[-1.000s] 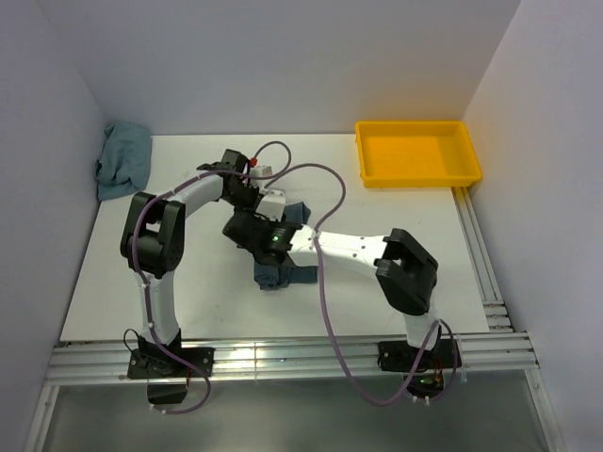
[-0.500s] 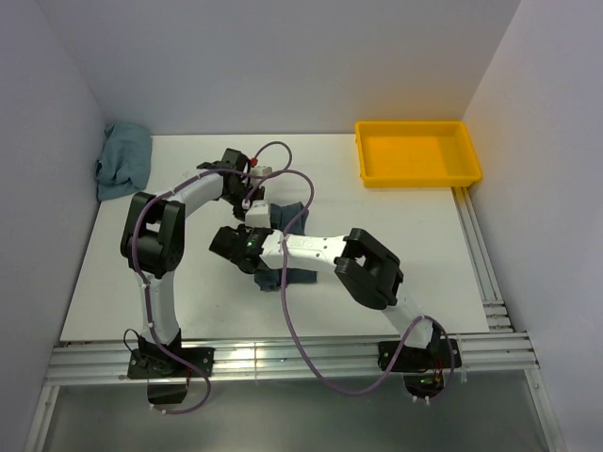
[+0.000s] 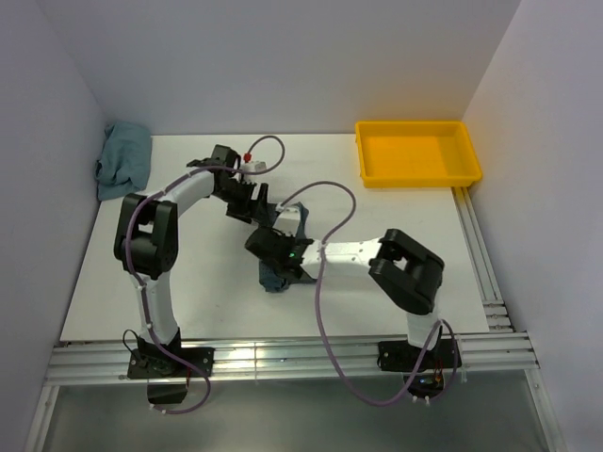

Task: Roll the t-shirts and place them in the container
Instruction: Roll the tshirt

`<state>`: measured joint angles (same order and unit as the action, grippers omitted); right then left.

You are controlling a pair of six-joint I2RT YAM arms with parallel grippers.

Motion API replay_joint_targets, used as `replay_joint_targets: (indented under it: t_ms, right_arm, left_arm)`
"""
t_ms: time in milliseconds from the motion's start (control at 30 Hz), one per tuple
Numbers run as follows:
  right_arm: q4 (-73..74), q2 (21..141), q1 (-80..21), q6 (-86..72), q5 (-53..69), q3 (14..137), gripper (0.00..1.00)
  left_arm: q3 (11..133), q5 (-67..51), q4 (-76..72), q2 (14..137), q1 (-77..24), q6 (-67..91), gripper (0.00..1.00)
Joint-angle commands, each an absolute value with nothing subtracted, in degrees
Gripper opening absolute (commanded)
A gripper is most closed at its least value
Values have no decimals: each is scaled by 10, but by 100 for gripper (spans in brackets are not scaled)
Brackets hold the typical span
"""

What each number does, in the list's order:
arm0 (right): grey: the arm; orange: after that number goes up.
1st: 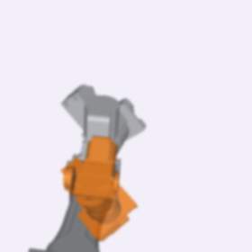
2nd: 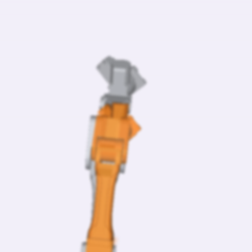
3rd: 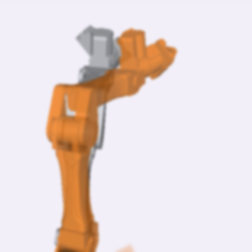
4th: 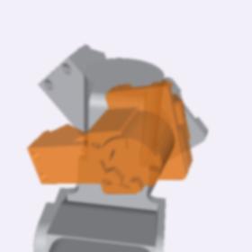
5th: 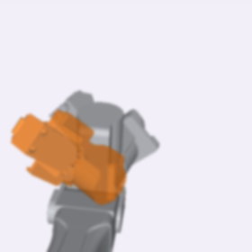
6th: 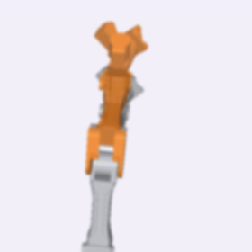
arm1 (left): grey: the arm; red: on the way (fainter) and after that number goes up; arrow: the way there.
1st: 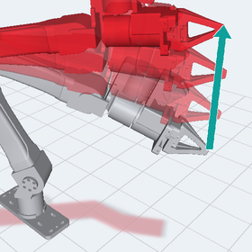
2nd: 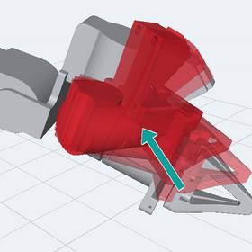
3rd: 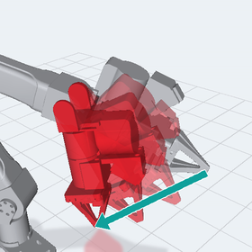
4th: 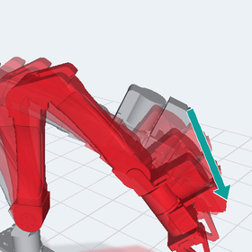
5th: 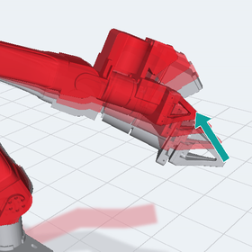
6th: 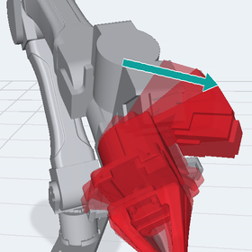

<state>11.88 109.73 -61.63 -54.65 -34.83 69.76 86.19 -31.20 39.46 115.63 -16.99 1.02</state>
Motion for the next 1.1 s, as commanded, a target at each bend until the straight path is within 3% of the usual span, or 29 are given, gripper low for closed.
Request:
replay_joint_targets:
  t_ms: [0, 300, 633, 733, 800, 900, 1067]
  right_arm:
    - [-29, 1043, -587, -572, -212, 567, 26]
    - [-423, 1039, -488, -684, -16, 361, 25]
    - [-697, 1144, -475, -787, 77, 318, 24]
    - [-734, 1167, -475, -803, 86, 312, 24]
    - [-716, 1164, -475, -797, 85, 315, 25]
    - [-598, 1122, -482, -754, 65, 337, 34]
    - [-199, 1041, -520, -636, -87, 480, 52]
  left_arm:
    - [851, -402, 365, 1095, -136, -21, 84]
    - [786, -524, 313, 1108, -104, -31, 88]
    - [758, -516, 238, 1172, -112, 13, 86]
    - [761, -482, 230, 1180, -114, 32, 78]
    - [773, -464, 248, 1184, -116, 33, 62]
    - [788, -429, 274, 1179, -120, 35, 36]
    - [813, -341, 322, 1152, -138, 19, 18]
